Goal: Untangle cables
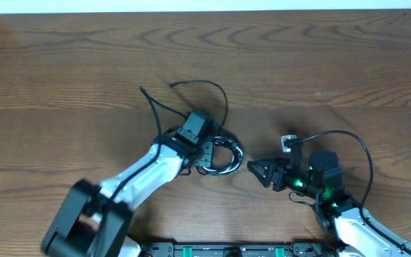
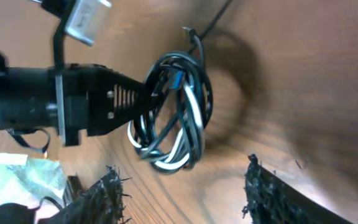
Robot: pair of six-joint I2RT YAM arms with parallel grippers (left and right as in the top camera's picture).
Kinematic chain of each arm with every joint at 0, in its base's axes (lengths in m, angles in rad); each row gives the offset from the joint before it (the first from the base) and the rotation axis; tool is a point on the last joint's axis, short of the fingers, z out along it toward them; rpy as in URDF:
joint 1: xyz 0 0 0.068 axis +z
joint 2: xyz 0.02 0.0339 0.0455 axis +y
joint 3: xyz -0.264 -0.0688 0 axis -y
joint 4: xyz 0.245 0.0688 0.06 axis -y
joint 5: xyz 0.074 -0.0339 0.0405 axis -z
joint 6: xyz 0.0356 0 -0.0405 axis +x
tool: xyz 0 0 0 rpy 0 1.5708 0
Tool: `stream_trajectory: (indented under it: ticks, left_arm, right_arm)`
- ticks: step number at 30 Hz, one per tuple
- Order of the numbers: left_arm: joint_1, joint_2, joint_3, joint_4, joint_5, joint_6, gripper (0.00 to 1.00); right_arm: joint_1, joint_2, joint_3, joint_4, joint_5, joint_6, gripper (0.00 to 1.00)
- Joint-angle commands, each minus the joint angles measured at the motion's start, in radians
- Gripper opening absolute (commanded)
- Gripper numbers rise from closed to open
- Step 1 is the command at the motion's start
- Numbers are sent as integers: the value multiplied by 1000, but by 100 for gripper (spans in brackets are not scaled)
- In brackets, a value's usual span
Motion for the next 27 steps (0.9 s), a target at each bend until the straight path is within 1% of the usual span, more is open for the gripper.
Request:
stream_trajectory:
  ticks: [1,3,6,9,10,12,14,16,18,20,21,22,24,26,27]
  left_arm:
    - [0,-116,21,1,52,56,8]
    - [0,-165,21,-10,52,67,8]
    - [0,-233,20,-35,53,68,7]
    - [0,-281,20,-46,56,68,6]
    - [-2,-291,20,-46,61,68,8]
    - [-11,-305,20,-41,80,68,7]
    - [-29,-307,20,-35,97,63,8]
    - [-47,-304,20,-37,92,61,7]
    - [-57,-301,20,-43,67,61,7]
    - [-62,-301,20,-45,77,61,7]
    - [-64,-302,20,-41,100,61,7]
    - [-66,-303,20,-33,135,61,8]
    - [-68,-309,20,-1,248,73,7]
    - [-68,-323,20,43,367,100,7]
    - [-66,-335,20,61,401,103,8]
  right_arm:
    - [2,-2,6,54,-52,13,63]
    - [2,-2,6,95,-71,12,64]
    - [2,-2,6,117,-67,12,66]
    - [3,-2,6,135,-77,22,66]
    - [3,-2,6,142,-84,31,66]
    - [5,-2,6,164,-98,40,64]
    - [9,-2,6,178,-98,78,63]
    - [15,-2,6,204,-118,117,61]
    - [21,-2,6,235,-151,121,59]
    - [23,-2,6,243,-152,133,58]
    - [24,-2,6,242,-142,137,57]
    - [25,-2,6,236,-123,137,53]
    - [25,-2,6,193,-51,136,48]
    - [25,-2,6,103,62,136,47]
    - [25,-2,6,55,117,136,46]
